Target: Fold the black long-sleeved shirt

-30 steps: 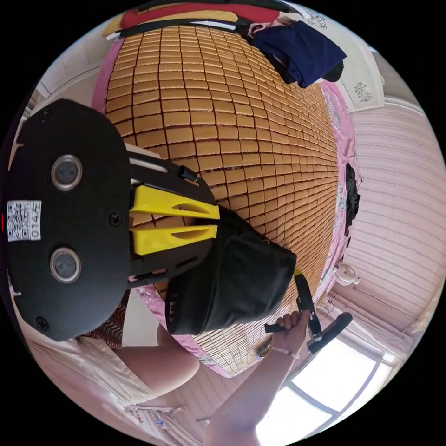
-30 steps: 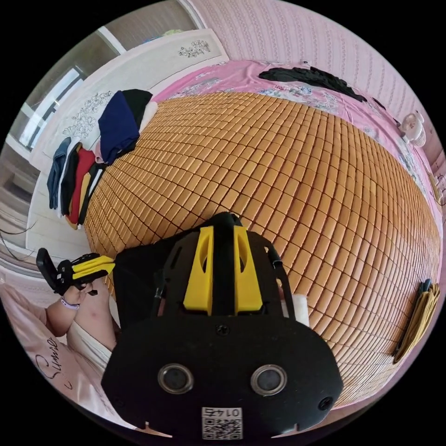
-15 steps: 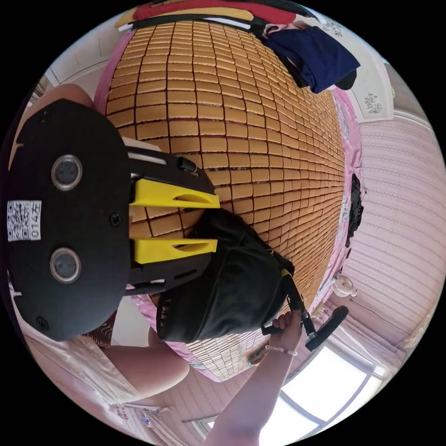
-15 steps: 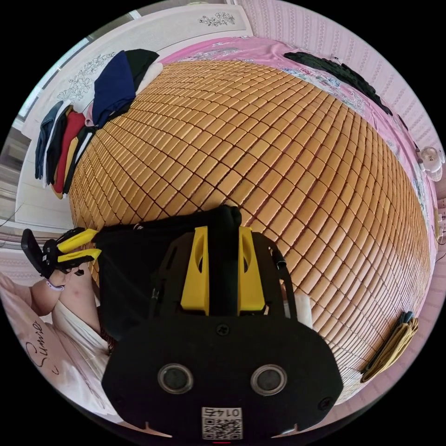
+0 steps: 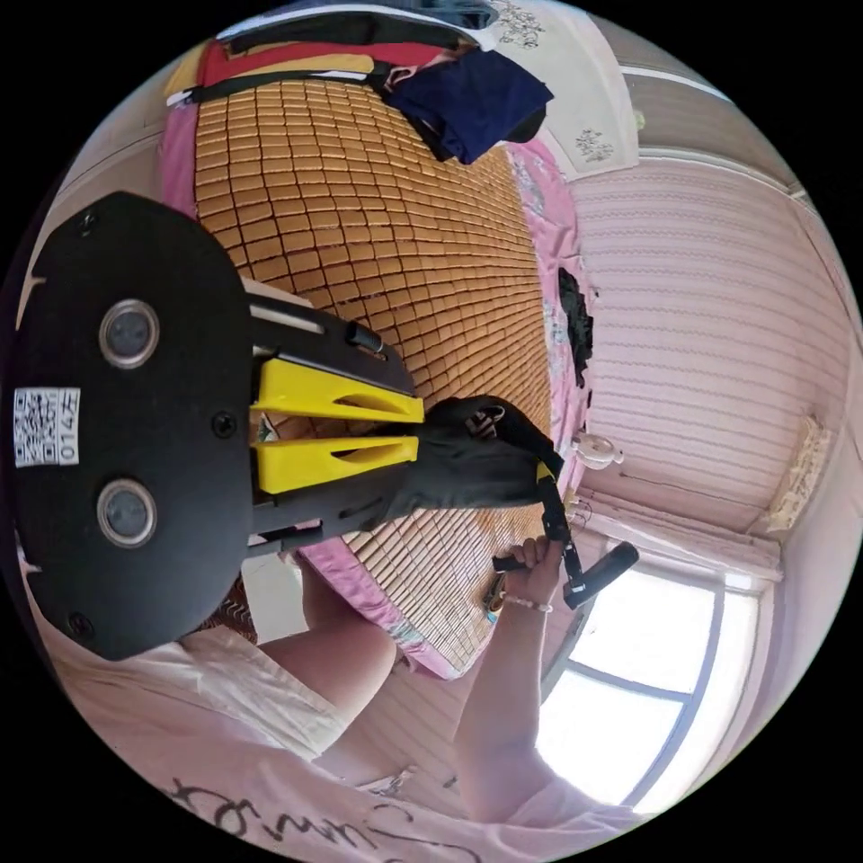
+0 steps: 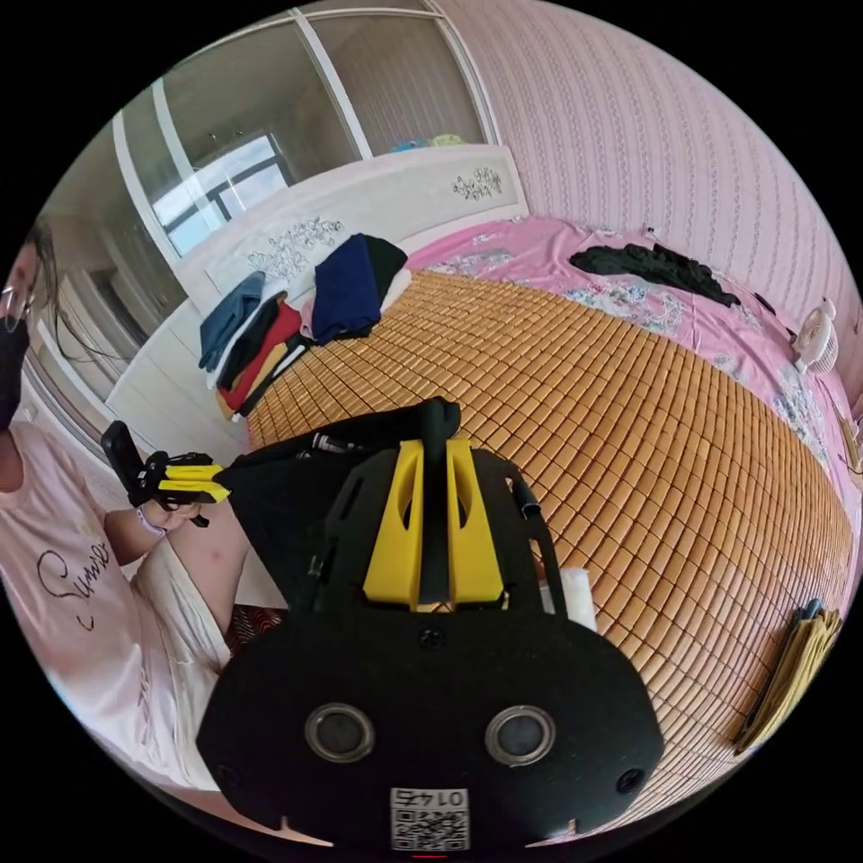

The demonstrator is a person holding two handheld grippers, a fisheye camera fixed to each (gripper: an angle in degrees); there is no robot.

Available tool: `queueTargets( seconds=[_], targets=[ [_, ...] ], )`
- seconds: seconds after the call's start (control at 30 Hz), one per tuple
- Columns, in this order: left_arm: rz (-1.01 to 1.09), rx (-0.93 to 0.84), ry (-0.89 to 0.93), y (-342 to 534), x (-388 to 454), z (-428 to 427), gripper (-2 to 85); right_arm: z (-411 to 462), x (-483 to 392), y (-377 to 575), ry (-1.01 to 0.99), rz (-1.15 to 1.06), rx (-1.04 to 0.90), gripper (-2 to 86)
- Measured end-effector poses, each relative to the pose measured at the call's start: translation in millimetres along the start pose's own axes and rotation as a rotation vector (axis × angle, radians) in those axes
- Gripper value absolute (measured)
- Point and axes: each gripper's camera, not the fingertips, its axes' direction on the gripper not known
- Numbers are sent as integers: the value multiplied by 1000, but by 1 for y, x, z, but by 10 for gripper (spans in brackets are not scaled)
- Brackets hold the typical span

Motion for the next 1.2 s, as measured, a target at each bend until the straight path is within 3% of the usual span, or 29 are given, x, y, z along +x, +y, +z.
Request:
queueTargets(
  seconds=[0.2, 0.33, 0.43, 0.5, 0.57, 0.63, 0.8, 0.9, 1.03, 1.2],
  targets=[
    [-54, 178, -59, -7, -11, -48, 5, -13, -32, -58, -44, -169, 74, 33],
    [-78, 329, -163, -15, -44, -69, 15, 14, -80, -175, -36, -444, 48, 37],
    [-76, 408, -376, -32, -83, -86, 37, 58, -143, -294, -45, -609, 27, 53],
    [-292, 471, -538, -32, -141, -98, 61, 90, -180, -362, -75, -561, 61, 72],
    [-364, 521, -558, -18, -178, -104, 92, 137, -216, -410, -17, -446, 111, 86],
    [-451, 451, -553, -2, -206, -96, 112, 175, -225, -413, 24, -376, 17, 114],
    [-483, 250, -410, 44, -198, -59, 99, 221, -183, -300, 137, -411, -166, 133],
    [-474, 220, -358, 55, -174, -56, 91, 201, -123, -177, 118, -277, -321, 128],
    [-412, 179, -318, 53, -137, -55, 83, 94, -64, 19, 265, 14, -429, 110],
    [-248, 111, -190, 25, -68, -15, 83, -66, -53, 208, 512, 434, -346, 87]
  ],
)
